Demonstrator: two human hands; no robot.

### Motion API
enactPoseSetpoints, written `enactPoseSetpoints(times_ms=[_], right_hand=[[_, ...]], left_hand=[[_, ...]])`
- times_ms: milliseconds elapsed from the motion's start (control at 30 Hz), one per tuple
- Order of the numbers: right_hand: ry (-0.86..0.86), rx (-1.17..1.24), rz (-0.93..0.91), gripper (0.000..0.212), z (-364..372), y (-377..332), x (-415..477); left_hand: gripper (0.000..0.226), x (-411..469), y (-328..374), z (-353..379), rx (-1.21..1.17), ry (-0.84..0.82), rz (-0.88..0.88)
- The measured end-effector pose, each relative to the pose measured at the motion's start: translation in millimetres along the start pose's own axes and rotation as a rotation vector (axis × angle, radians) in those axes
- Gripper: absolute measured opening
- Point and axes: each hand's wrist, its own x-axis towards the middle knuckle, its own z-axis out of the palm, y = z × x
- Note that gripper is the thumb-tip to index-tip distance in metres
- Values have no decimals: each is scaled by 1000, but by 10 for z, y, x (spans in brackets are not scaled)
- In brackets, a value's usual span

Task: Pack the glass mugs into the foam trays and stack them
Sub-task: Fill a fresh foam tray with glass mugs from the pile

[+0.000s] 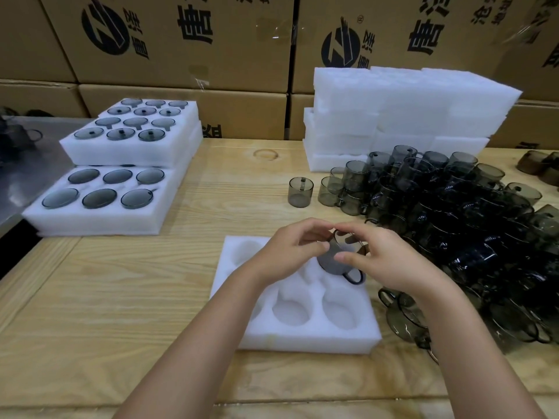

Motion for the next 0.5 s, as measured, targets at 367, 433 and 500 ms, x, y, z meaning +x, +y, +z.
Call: enactPoseSetpoints(times_ms=[367, 433, 500], right_hand=[[28, -112, -204, 39, 244, -219, 91], [-17, -420, -207, 55, 380, -158, 94], [-119, -545, -98, 64, 478, -122, 95]], left_hand=[[54, 149, 295, 328, 493, 59, 189], [52, 216, 286, 365, 678, -81, 101], [47, 235, 185, 399, 806, -178, 22]])
